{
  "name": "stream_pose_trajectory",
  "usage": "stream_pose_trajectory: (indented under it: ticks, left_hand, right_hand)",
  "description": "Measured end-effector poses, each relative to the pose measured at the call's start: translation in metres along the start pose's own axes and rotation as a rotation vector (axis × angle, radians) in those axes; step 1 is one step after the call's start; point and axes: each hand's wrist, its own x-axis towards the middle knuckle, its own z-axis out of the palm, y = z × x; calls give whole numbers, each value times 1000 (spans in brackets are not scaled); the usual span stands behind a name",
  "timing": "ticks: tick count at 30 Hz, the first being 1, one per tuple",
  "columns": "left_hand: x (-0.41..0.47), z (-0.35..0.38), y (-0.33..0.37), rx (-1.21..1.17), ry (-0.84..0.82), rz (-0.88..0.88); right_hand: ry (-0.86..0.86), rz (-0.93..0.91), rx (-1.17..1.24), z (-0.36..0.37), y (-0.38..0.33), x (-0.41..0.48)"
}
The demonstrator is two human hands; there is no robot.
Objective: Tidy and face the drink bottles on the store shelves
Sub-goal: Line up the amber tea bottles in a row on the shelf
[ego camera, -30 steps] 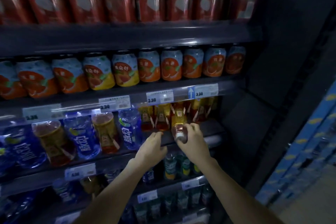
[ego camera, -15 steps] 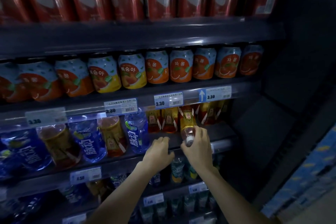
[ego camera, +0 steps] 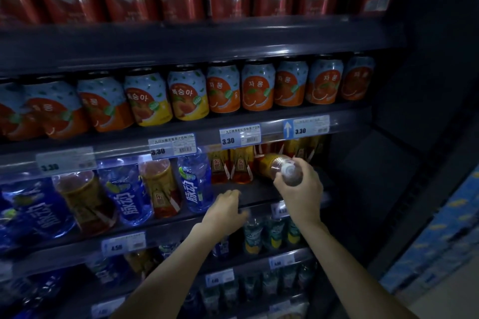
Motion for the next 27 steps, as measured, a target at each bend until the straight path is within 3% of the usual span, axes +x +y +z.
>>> stream_pose_trajectory:
  ticks: [12,27]
  left_hand:
    - [-6,-1,2,2,11,22]
    - [-7,-1,5,59,12,32]
  right_hand:
    - [47,139,248,10,-19,36]
    - [-14,52,208,30,-11,46]
